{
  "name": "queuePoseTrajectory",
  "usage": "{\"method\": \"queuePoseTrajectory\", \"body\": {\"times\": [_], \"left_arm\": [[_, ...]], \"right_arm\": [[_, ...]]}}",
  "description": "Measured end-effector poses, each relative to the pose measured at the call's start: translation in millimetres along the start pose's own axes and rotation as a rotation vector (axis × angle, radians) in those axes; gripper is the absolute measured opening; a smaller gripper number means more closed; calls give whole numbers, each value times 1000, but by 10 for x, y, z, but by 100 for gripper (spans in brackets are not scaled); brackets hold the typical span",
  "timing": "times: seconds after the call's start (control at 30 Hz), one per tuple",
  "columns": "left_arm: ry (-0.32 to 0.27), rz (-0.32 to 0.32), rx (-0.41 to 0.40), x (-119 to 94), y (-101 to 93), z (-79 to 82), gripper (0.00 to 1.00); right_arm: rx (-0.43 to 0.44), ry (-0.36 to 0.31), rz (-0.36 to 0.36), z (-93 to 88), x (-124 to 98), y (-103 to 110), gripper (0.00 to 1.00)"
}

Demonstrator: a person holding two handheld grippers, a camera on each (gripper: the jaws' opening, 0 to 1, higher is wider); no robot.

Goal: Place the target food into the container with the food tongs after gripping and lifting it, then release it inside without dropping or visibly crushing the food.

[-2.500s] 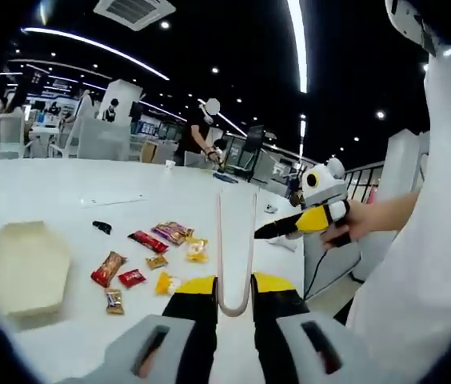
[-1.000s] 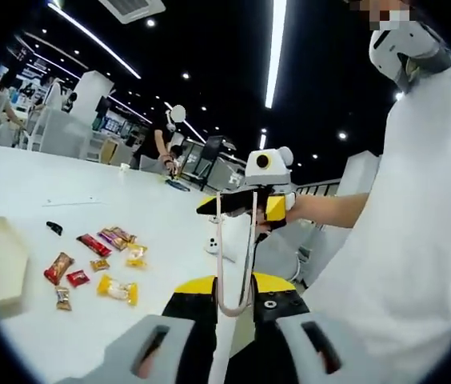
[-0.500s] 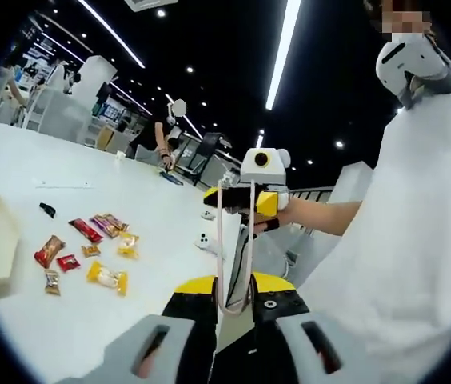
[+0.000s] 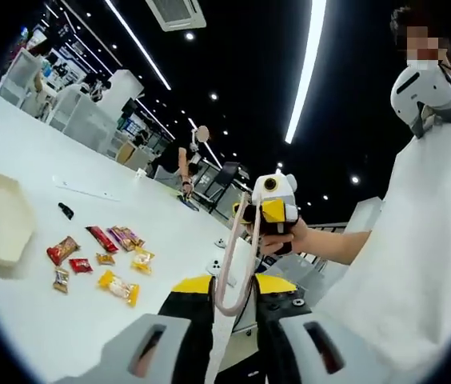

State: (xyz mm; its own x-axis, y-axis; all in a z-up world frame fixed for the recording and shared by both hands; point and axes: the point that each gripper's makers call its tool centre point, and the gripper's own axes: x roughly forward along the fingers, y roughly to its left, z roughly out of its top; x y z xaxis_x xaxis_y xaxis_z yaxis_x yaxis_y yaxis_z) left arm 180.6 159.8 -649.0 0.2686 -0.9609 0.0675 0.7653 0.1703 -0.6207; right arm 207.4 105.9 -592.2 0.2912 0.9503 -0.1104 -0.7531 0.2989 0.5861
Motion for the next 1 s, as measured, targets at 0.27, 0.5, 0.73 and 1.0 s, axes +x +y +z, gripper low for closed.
{"method": "queuePoseTrajectory", "body": {"times": [0.27,0.5,0.73,1.0], "left_arm": [[-122,-38,-52,-112,-58,151,16],[-156,-119,-67,-81,-178,233,13],[-95,-138,73,-88,-132,236,0],[-62,33,-45,-62,257,-119,0]], "right_arm": [[4,10,24,-26,-35,99,18],[41,-28,50,25,-100,165,20],[-7,21,76,-81,-162,272,10],[-39,74,-244,-467,70,-575,0]]}}
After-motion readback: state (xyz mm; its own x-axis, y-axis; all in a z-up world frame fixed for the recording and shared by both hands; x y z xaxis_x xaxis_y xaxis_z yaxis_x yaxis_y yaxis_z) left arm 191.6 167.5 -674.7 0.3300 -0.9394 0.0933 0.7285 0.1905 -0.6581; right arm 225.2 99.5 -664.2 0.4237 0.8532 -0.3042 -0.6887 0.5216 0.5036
